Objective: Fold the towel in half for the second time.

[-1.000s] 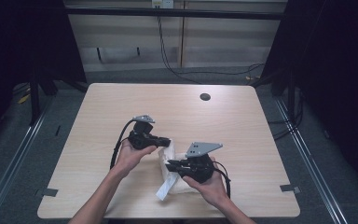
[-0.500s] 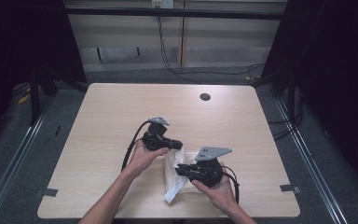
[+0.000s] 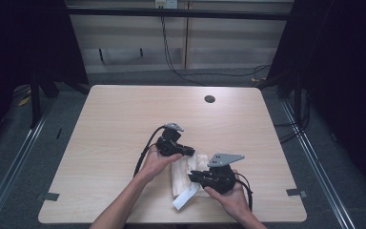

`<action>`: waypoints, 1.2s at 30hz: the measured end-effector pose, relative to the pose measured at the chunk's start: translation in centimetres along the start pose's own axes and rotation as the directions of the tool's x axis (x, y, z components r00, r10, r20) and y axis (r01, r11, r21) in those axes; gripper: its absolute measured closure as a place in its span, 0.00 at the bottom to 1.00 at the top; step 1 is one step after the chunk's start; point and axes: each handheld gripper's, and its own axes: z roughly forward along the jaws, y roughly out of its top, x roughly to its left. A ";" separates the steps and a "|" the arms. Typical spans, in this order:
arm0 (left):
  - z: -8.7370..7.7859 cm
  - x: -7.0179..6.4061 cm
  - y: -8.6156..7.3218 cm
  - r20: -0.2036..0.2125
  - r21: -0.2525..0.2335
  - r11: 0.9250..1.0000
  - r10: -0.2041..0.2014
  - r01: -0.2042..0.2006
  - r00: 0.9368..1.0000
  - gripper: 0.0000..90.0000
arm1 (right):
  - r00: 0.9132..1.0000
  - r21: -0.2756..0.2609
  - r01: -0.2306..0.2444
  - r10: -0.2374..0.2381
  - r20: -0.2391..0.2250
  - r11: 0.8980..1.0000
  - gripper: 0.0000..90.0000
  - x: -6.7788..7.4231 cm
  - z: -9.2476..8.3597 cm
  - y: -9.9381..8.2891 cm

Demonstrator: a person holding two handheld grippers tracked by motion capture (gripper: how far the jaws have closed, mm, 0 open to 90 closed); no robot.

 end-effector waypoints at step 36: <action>2.7 -0.4 0.9 0.028 -0.047 0.999 -0.006 0.007 1.000 0.74 | 0.987 0.040 -0.054 0.047 0.156 0.998 0.52 -3.7 -2.0 -2.8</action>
